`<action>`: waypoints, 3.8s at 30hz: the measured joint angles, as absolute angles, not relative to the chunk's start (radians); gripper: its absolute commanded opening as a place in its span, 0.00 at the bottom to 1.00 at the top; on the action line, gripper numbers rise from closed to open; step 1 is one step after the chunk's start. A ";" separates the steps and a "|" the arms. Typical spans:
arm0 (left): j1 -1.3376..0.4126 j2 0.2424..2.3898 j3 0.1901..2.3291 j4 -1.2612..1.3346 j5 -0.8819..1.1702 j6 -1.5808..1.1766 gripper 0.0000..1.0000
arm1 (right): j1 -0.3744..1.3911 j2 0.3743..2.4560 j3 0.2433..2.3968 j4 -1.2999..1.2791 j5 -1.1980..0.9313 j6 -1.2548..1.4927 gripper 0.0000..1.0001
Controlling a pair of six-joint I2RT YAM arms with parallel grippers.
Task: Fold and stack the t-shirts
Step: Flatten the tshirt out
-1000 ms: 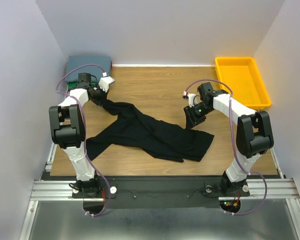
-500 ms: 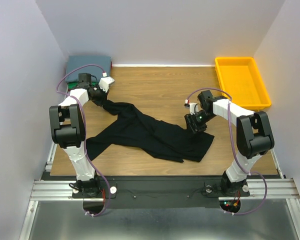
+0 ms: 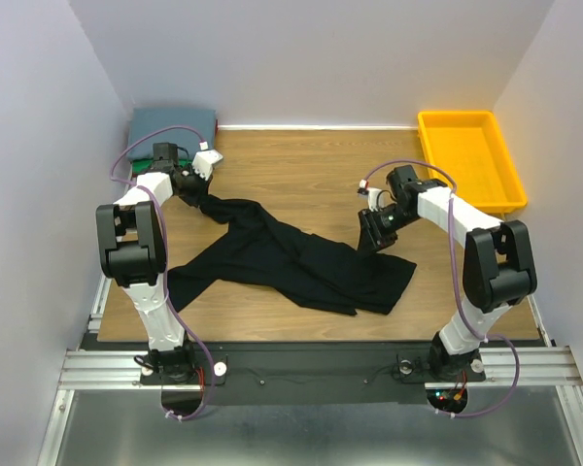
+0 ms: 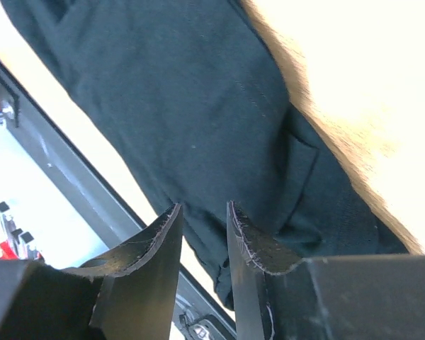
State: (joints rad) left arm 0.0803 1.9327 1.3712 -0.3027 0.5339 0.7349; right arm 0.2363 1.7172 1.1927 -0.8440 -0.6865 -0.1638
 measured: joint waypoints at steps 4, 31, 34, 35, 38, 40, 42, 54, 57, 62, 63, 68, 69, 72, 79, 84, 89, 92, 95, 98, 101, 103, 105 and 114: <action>0.080 1.933 1.371 -0.303 0.535 0.735 0.00 | 0.236 1.715 1.195 -0.849 -0.701 -0.163 0.36; 0.080 1.933 1.371 -0.303 0.546 0.731 0.00 | 0.210 1.708 1.063 -0.818 -0.643 -0.135 0.45; 0.080 1.933 1.371 -0.303 0.546 0.731 0.00 | 0.210 1.708 1.064 -0.814 -0.672 -0.137 0.41; 0.080 1.933 1.371 -0.303 0.546 0.731 0.00 | 0.210 1.708 1.064 -0.812 -0.683 -0.138 0.38; 0.080 1.934 1.371 -0.303 0.546 0.731 0.00 | 0.210 1.708 1.064 -0.809 -0.710 -0.139 0.33; 0.080 1.937 1.371 -0.303 0.546 0.731 0.00 | 0.210 1.707 1.064 -0.809 -0.726 -0.141 0.23; 0.080 1.941 1.372 -0.303 0.547 0.731 0.00 | 0.210 1.706 1.064 -0.807 -0.740 -0.144 0.11; 0.088 1.947 1.412 -0.332 0.596 0.702 0.00 | 0.208 1.652 1.172 -0.827 -0.636 -0.170 0.00; 0.103 1.933 1.456 -0.356 0.626 0.677 0.00 | 0.198 1.636 1.296 -0.831 -0.535 -0.208 0.01; 0.125 1.887 1.587 -0.385 0.673 0.624 0.00 | 0.141 1.647 1.534 -0.814 -0.379 -0.262 0.01; 0.127 1.871 1.616 -0.387 0.682 0.611 0.00 | 0.126 1.649 1.586 -0.804 -0.347 -0.271 0.00; 0.130 1.763 1.701 -0.376 0.709 0.557 0.00 | 0.065 1.687 1.822 -0.767 -0.217 -0.302 0.00; 0.131 1.733 1.707 -0.368 0.713 0.542 0.00 | 0.061 1.690 1.847 -0.760 -0.203 -0.306 0.01; 0.136 1.640 1.708 -0.330 0.724 0.495 0.00 | 0.046 1.693 1.945 -0.742 -0.148 -0.319 0.01; 0.159 1.311 1.603 -0.167 0.732 0.388 0.00 | 0.046 1.591 2.069 -0.714 -0.074 -0.326 0.01; 0.159 1.046 1.524 -0.054 0.712 0.322 0.00 | 0.047 1.433 2.122 -0.684 -0.044 -0.327 0.01; 0.159 0.854 1.499 0.035 0.686 0.269 0.00 | 0.047 1.255 2.216 -0.665 -0.007 -0.338 0.01; 0.159 0.750 1.499 0.083 0.671 0.245 0.00 | 0.047 1.179 2.283 -0.647 0.007 -0.353 0.01; 0.159 0.683 1.508 0.115 0.640 0.222 0.00 | 0.047 1.127 2.355 -0.614 0.019 -0.373 0.01; 0.159 0.674 1.523 0.124 0.606 0.208 0.00 | 0.047 1.114 2.394 -0.566 0.024 -0.396 0.01; 0.159 0.682 1.523 0.104 0.575 0.197 0.00 | 0.047 1.128 2.395 -0.516 0.028 -0.422 0.01; 0.159 0.695 1.517 0.099 0.569 0.192 0.00 | 0.047 1.146 2.370 -0.484 0.027 -0.432 0.00; 0.159 0.710 1.498 0.097 0.568 0.191 0.00 | 0.047 1.176 2.289 -0.432 0.017 -0.442 0.01; 0.159 0.869 1.107 0.163 0.612 0.209 0.00 | 0.047 1.437 1.798 -0.346 -0.137 -0.437 0.00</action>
State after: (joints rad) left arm 0.1593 0.8692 1.1069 0.1635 0.6125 0.2089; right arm 0.0467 1.4372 1.7977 -0.3462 -0.1368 -0.4374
